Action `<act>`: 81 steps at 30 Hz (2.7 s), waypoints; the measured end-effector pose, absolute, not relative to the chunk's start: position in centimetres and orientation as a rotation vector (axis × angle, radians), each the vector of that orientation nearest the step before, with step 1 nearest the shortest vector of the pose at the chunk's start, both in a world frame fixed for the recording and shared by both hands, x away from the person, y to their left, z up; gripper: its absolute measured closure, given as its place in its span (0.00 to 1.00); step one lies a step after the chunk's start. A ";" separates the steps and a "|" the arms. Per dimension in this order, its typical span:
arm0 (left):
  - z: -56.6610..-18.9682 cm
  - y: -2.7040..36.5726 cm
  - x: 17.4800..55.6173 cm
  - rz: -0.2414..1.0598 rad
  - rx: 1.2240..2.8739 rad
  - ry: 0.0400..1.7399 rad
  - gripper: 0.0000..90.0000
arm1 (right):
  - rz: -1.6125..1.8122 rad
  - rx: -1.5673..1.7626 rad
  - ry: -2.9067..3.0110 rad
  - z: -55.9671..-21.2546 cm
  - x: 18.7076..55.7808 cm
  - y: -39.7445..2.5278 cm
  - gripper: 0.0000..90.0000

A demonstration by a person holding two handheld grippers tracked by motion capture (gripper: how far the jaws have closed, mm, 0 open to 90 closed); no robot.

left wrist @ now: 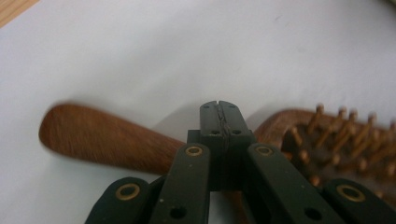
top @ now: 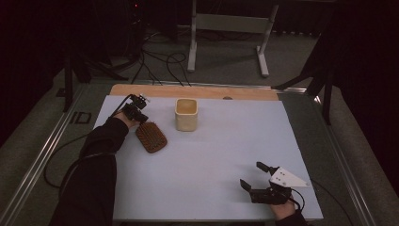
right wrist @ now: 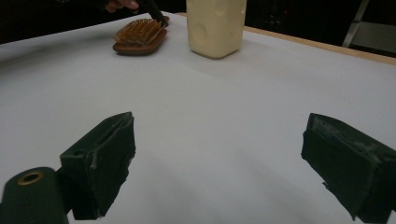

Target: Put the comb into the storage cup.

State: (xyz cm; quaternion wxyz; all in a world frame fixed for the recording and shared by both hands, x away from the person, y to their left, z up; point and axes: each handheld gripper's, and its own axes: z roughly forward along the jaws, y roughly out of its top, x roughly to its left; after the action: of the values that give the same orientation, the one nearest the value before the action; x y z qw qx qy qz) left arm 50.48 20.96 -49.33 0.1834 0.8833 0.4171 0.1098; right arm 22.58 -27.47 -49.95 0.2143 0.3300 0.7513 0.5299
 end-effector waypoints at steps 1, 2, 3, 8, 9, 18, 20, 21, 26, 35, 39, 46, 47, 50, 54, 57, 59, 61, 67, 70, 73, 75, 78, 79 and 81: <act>-49.4 21.2 50.4 0.311 2.492 1.182 1.00 | 1.470 0.916 2.084 -50.0 22.6 -27.5 0.11; -49.4 21.2 50.4 0.311 2.492 1.182 1.00 | 1.470 0.916 2.084 -50.0 22.6 -27.5 0.11; -49.4 21.2 50.4 0.311 2.492 1.182 1.00 | 1.467 0.917 2.084 -50.0 22.6 -27.5 0.11; -49.7 22.7 49.7 0.305 2.489 1.216 1.00 | 1.464 0.916 2.084 -49.9 22.6 -27.4 0.11; -49.7 22.7 49.7 0.305 2.489 1.216 1.00 | 1.466 0.916 2.084 -49.9 22.6 -27.4 0.11; -49.4 24.3 47.2 0.267 2.485 1.216 1.00 | 1.463 0.922 2.080 -49.9 22.6 -27.4 0.11; -49.4 24.3 46.7 0.261 2.492 1.213 1.00 | 1.459 0.918 2.081 -49.9 22.6 -27.4 0.11; -49.3 24.2 46.1 0.256 2.495 1.203 1.00 | 1.458 0.916 2.082 -49.9 22.7 -27.3 0.11; -49.3 24.3 45.1 0.246 2.490 1.202 1.00 | 1.455 0.919 2.080 -49.9 22.6 -27.3 0.11; -49.4 24.5 43.5 0.219 2.486 1.205 1.00 | 1.455 0.920 2.077 -49.8 22.6 -27.3 0.11; -49.2 24.4 43.1 0.203 2.489 1.197 1.00 | 1.454 0.920 2.076 -49.8 22.6 -27.3 0.11; -49.0 24.4 42.6 0.212 2.483 1.207 1.00 | 1.454 0.921 2.073 -49.8 22.6 -27.3 0.11; -48.8 24.5 42.5 0.215 2.479 1.209 1.00 | 1.454 0.921 2.073 -49.8 22.6 -27.3 0.11; -48.3 24.8 42.4 0.223 2.461 1.211 1.00 | 1.456 0.925 2.071 -49.8 22.6 -27.3 0.11; -47.6 25.2 42.1 0.227 2.437 1.226 1.00 | 1.457 0.927 2.067 -49.8 22.6 -27.4 0.11; -46.8 25.3 41.8 0.215 2.429 1.229 1.00 | 1.458 0.927 2.068 -49.8 22.6 -27.4 0.11; -46.6 25.3 41.7 0.210 2.420 1.232 1.00 | 1.457 0.927 2.067 -49.8 22.6 -27.4 0.11; -46.2 25.3 41.6 0.211 2.427 1.236 1.00 | 1.459 0.928 2.067 -49.8 22.6 -27.4 0.11; -44.5 25.0 41.2 0.183 2.406 1.268 1.00 | 1.458 0.929 2.066 -49.8 22.7 -27.4 0.11; -44.3 24.8 41.2 0.168 2.413 1.279 1.00 | 1.458 0.929 2.068 -49.8 22.7 -27.4 0.11; -44.0 24.5 41.2 0.142 2.408 1.289 0.98 | 1.459 0.929 2.067 -49.8 22.7 -27.4 0.11; -44.0 24.2 41.1 0.126 2.413 1.285 0.94 | 1.459 0.930 2.066 -49.8 22.7 -27.4 0.11; -43.9 23.6 41.1 0.117 2.422 1.278 0.88 | 1.459 0.929 2.066 -49.8 22.7 -27.4 0.11; -43.9 23.5 41.1 0.120 2.417 1.284 0.86 | 1.457 0.928 2.069 -49.8 22.7 -27.4 0.11; -43.9 23.3 41.0 0.104 2.423 1.271 0.81 | 1.456 0.927 2.072 -49.8 22.7 -27.4 0.11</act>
State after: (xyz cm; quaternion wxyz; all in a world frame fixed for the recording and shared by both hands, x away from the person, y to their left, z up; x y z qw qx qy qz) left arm 41.05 23.27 -43.93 0.2005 0.8669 0.4548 0.0374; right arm 22.68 -27.37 -49.83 0.2204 0.3353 0.7494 0.5267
